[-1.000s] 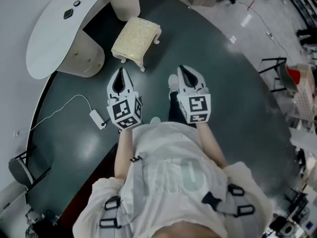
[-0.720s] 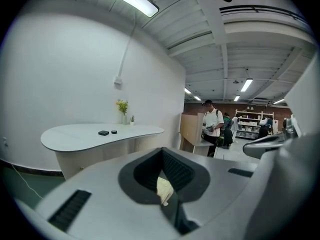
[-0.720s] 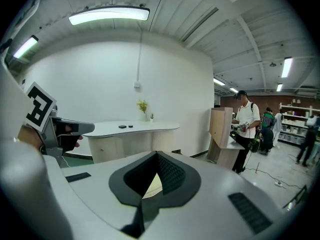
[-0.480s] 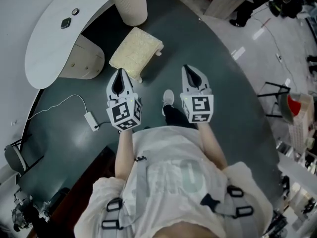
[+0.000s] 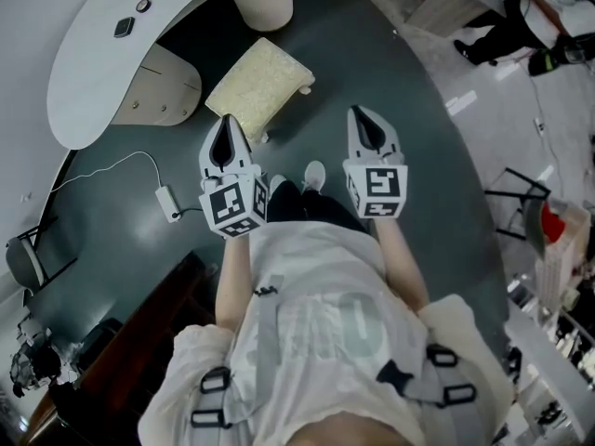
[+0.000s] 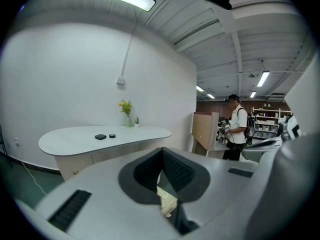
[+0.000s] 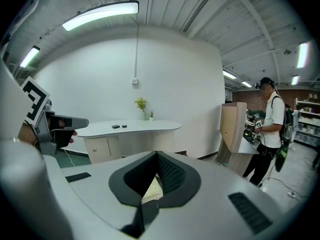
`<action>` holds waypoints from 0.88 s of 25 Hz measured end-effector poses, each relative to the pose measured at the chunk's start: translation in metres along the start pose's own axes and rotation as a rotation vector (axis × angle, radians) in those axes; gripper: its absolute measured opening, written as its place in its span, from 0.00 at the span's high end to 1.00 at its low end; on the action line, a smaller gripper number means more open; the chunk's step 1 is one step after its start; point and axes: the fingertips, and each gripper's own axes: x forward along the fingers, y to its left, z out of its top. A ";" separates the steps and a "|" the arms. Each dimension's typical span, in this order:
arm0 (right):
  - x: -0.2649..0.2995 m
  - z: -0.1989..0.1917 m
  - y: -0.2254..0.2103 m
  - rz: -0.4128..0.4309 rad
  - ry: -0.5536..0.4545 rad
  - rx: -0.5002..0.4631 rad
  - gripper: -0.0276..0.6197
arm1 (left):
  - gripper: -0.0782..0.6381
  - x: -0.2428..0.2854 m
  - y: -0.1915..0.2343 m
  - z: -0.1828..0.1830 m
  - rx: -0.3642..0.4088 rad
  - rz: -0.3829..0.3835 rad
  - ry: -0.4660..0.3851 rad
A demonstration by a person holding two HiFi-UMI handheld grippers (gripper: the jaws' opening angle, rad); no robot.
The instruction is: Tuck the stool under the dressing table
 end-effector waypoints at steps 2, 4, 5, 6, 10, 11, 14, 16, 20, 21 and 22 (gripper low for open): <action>0.003 0.002 0.001 0.011 -0.001 -0.007 0.95 | 0.88 0.002 0.002 0.001 -0.008 0.014 -0.002; 0.006 0.004 0.002 0.022 0.000 -0.020 0.95 | 0.88 0.005 0.004 0.002 -0.027 0.024 -0.007; 0.006 0.005 0.003 0.025 0.001 -0.024 0.95 | 0.88 0.006 0.005 0.001 -0.034 0.025 -0.008; 0.007 0.006 0.004 0.023 -0.002 -0.024 0.95 | 0.89 0.007 0.006 0.001 -0.038 0.026 -0.008; 0.008 0.012 0.009 0.017 -0.015 -0.022 0.95 | 0.89 0.011 0.012 0.002 -0.038 0.030 -0.007; 0.009 0.014 0.011 0.018 -0.017 -0.025 0.95 | 0.88 0.011 0.013 0.004 -0.034 0.029 -0.011; 0.011 0.015 0.014 0.021 -0.014 -0.031 0.95 | 0.88 0.013 0.015 0.007 -0.026 0.024 -0.019; 0.012 0.015 0.016 0.022 -0.015 -0.026 0.95 | 0.89 0.014 0.018 0.007 -0.030 0.025 -0.019; 0.018 0.017 0.021 0.020 -0.008 -0.033 0.95 | 0.88 0.015 0.025 0.007 -0.031 0.026 -0.019; 0.020 0.018 0.023 0.017 -0.009 -0.033 0.95 | 0.88 0.015 0.028 0.007 -0.036 0.027 -0.020; 0.022 0.020 0.026 0.016 -0.009 -0.034 0.95 | 0.88 0.015 0.032 0.007 -0.042 0.029 -0.020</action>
